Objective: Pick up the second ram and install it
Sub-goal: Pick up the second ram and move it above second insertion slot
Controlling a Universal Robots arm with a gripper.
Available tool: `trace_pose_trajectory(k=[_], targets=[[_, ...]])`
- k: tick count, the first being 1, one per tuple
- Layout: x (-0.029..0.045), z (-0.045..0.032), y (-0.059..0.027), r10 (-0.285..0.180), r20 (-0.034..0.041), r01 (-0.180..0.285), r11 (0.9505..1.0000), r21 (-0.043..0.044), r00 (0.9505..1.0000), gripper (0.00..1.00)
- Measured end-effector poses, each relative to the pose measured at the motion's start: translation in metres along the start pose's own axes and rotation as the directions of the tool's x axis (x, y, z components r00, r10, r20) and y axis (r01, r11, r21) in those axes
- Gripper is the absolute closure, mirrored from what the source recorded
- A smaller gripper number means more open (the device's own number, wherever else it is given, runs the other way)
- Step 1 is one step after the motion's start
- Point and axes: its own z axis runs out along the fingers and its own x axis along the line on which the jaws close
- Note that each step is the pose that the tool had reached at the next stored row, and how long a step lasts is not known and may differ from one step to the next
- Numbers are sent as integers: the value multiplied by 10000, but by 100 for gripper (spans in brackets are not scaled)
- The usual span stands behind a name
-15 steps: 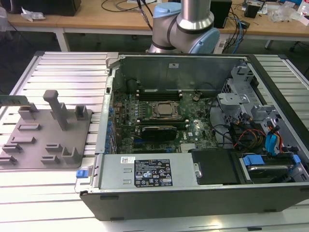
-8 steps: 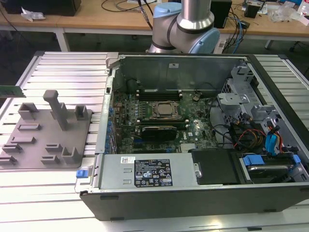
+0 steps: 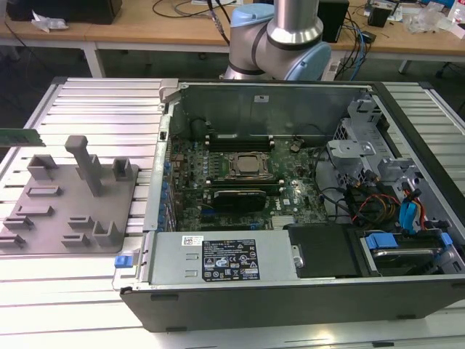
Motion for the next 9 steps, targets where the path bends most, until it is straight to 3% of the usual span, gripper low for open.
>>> trace_pose_trajectory(k=[6, 9], targets=[[-4, -5, -170, 0, 0, 0, 10000, 0, 10000, 91], [-7, -10, -309, 0, 0, 0, 10000, -1, 10000, 91]])
